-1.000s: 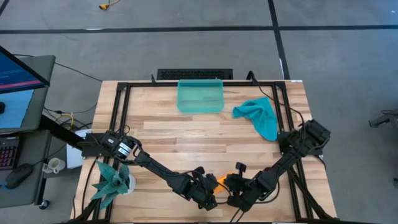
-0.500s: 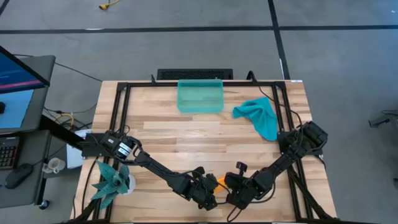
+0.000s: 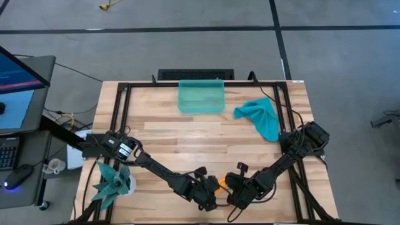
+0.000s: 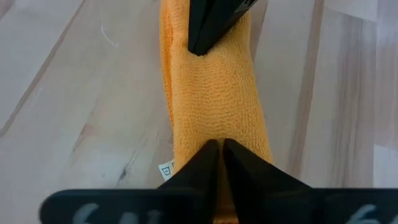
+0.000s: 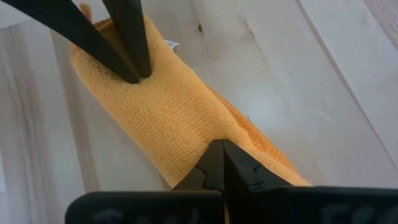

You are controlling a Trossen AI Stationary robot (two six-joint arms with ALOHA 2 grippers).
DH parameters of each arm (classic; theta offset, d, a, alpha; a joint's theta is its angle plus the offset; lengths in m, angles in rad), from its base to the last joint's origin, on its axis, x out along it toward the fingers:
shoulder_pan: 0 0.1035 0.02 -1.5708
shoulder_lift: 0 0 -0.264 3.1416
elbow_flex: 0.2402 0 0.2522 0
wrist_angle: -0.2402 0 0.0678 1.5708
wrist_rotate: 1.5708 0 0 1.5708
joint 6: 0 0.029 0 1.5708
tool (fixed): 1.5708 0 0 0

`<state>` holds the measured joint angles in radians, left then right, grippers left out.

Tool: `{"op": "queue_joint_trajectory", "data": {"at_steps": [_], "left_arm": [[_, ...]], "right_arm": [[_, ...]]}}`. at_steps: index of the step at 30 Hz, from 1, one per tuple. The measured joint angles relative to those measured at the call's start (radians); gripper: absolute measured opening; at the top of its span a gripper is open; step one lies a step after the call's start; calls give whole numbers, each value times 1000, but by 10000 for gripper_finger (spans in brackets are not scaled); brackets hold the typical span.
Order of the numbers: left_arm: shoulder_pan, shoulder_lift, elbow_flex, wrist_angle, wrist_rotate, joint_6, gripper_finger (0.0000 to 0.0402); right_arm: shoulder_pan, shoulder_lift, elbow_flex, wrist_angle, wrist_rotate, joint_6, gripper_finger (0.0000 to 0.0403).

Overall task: Roll microfiber towels into tight, uniform cylinder then place into a basket
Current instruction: Roll the yellow microfiber cloth on the table

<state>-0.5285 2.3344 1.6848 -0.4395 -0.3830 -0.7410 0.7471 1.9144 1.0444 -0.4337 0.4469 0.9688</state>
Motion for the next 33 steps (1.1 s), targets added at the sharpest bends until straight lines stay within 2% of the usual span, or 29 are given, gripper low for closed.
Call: {"op": "queue_joint_trajectory", "data": {"at_steps": [7,12,16,19,23,25,27,29,33], "left_arm": [[-1,-1,0,-7,-24,10,80],[3,-34,22,-39,-6,79,79],[-33,-97,30,-85,-58,142,71],[-75,-138,35,-69,-163,175,68],[-121,-135,29,-49,-373,188,67],[-127,-137,6,15,-422,189,67],[-120,-138,-32,85,-418,191,67],[-98,-137,-73,168,-389,210,67],[-43,-138,-189,441,-289,248,67]], "right_arm": [[2,0,-1,1,0,0,20],[2,0,-1,2,0,0,15],[2,0,-1,2,0,0,16],[3,0,-2,2,0,0,19],[3,0,-2,3,0,0,17],[3,0,-2,4,0,0,15],[3,0,-2,5,0,0,15],[3,0,-3,6,0,0,17],[3,0,-3,8,0,0,18]]}}
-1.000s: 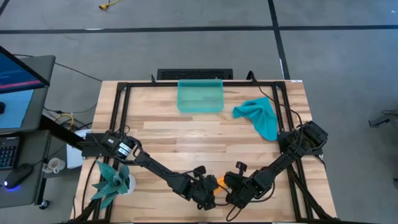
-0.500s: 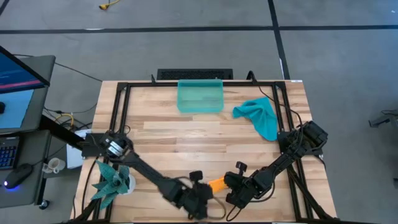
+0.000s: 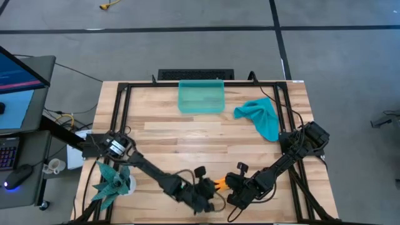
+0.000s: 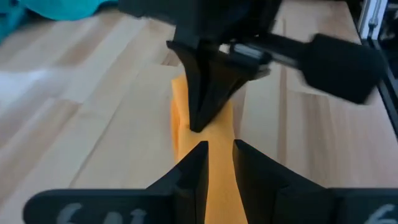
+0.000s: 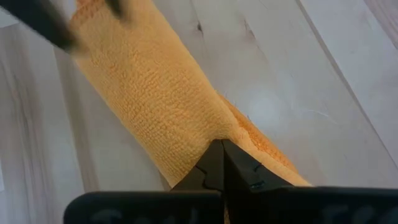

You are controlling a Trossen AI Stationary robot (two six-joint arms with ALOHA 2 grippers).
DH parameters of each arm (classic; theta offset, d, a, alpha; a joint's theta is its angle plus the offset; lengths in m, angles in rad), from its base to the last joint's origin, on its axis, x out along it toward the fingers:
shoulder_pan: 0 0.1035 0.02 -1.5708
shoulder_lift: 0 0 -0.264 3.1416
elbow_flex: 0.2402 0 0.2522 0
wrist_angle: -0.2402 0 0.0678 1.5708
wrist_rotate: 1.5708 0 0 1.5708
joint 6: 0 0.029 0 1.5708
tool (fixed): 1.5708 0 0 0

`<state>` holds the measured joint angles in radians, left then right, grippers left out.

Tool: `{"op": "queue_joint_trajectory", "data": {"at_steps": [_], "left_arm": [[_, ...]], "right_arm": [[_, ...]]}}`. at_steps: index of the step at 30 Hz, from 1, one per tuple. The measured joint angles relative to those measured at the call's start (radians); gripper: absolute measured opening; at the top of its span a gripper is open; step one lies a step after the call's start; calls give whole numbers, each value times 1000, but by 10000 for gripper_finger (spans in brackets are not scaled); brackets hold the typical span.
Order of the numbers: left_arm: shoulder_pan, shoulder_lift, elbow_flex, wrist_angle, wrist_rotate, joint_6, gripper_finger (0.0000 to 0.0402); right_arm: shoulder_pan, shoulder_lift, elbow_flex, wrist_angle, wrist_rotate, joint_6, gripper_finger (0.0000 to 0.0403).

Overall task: Roll microfiber towels into tight, uniform cylinder then place into a basket
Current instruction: Roll the yellow microfiber cloth on the table

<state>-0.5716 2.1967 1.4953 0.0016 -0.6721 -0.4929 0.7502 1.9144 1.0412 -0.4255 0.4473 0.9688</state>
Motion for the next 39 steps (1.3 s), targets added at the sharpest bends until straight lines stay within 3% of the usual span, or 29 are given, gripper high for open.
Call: {"op": "queue_joint_trajectory", "data": {"at_steps": [4,9,31,39], "left_arm": [[37,-1,-92,176,89,-17,67],[46,0,-161,219,130,-93,67],[32,39,-163,156,223,-152,66],[41,40,-162,100,267,-222,66]], "right_arm": [[0,0,0,1,0,0,15],[0,0,0,3,0,0,18],[-12,0,0,10,-5,0,17],[-22,0,-1,11,-4,0,41]]}}
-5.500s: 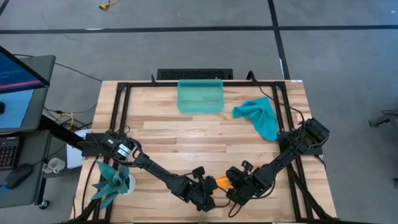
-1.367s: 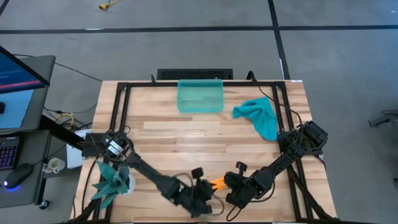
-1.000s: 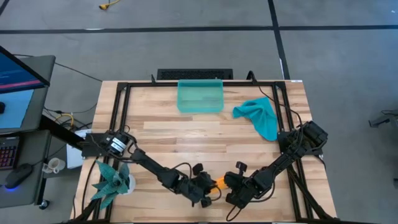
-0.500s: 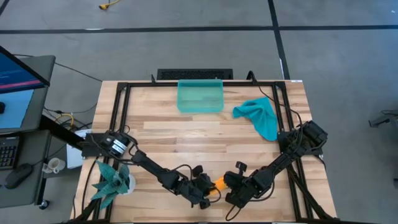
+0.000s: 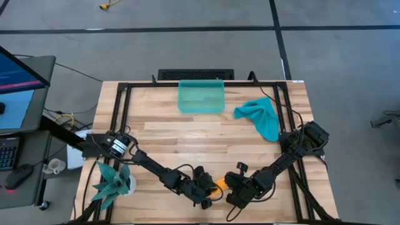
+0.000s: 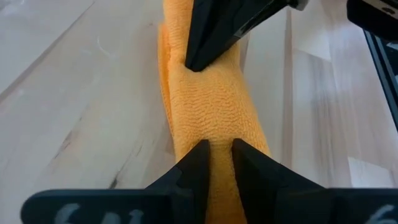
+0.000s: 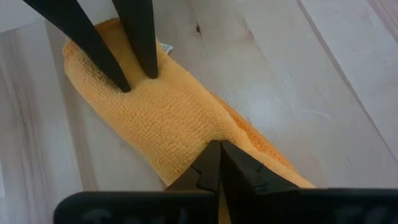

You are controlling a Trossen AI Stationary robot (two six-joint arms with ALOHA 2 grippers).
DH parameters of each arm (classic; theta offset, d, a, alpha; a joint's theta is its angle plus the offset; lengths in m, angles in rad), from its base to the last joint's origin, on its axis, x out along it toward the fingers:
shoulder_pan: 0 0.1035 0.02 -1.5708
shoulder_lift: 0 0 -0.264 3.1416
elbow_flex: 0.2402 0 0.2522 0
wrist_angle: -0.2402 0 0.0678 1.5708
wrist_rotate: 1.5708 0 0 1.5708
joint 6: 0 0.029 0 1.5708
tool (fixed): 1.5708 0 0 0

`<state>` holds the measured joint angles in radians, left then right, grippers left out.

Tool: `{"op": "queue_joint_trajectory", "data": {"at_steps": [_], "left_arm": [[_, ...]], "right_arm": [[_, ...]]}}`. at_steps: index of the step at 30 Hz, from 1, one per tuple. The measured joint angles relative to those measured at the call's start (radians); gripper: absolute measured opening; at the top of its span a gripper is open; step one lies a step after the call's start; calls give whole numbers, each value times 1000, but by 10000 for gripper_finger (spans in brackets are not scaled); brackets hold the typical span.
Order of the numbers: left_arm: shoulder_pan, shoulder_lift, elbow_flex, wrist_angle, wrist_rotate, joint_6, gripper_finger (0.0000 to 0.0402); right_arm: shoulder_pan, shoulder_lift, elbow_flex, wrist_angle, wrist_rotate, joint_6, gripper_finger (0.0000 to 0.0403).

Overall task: Roll microfiber towels into tight, uniform cylinder then place into a basket
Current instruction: Roll the yellow microfiber cloth on the table

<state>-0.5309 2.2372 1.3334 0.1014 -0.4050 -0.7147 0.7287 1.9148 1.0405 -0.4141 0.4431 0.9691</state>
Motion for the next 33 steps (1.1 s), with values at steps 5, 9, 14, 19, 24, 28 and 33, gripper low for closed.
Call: {"op": "queue_joint_trajectory", "data": {"at_steps": [5,9,14,19,24,28,33], "left_arm": [[0,0,0,-12,14,-58,66],[5,-1,-1,-19,26,-126,66],[8,-2,0,-34,33,-158,66],[14,-3,1,-43,44,-170,66],[14,-3,1,-39,44,-159,66],[14,-3,1,-39,44,-158,66],[14,-3,1,-40,44,-158,66]], "right_arm": [[-5,0,0,0,0,0,66],[-5,-5,-1,-3,3,0,84],[-8,-42,-4,-13,-12,-3,99],[-8,-58,-5,-20,-13,-8,103],[-15,-60,-3,-29,-13,-9,103],[-15,-77,-3,-52,-16,-8,103],[-6,-132,-5,-116,-6,-2,103]]}}
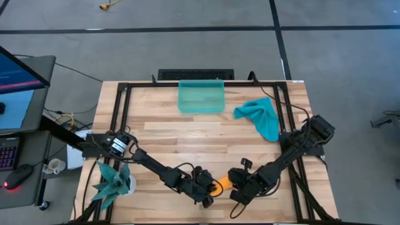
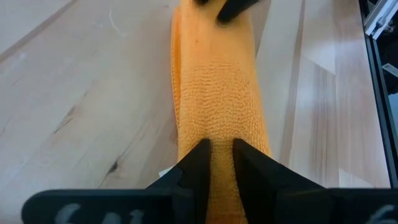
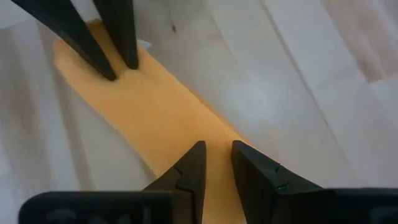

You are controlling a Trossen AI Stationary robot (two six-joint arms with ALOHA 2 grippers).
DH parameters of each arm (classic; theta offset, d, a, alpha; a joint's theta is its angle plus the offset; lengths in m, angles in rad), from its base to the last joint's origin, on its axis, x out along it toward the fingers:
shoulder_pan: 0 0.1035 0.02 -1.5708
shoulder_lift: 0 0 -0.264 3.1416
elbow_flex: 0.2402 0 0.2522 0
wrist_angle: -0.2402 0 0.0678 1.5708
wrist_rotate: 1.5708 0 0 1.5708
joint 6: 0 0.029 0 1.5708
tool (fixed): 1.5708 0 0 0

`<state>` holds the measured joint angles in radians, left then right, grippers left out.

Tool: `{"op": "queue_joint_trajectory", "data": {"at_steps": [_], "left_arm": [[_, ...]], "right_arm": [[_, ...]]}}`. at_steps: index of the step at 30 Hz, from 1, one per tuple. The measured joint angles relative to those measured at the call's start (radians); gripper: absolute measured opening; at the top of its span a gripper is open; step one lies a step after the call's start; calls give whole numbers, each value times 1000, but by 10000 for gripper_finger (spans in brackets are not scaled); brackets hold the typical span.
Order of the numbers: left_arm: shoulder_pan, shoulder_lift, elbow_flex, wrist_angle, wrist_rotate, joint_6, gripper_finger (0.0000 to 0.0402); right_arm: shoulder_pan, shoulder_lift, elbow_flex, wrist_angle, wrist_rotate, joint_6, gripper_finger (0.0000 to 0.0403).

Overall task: Roll microfiber towels into tight, uniform cylinder then place into a basket
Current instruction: Roll the yellow microfiber cloth on the table

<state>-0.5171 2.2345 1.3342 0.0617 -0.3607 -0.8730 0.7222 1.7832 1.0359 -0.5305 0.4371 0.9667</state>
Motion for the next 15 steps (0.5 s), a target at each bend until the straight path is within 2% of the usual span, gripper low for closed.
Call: {"op": "queue_joint_trajectory", "data": {"at_steps": [9,15], "left_arm": [[0,0,0,-2,0,0,66],[0,0,0,-2,0,0,66]], "right_arm": [[61,-128,1,-94,62,-8,102],[124,-196,1,-79,122,-141,102]]}}
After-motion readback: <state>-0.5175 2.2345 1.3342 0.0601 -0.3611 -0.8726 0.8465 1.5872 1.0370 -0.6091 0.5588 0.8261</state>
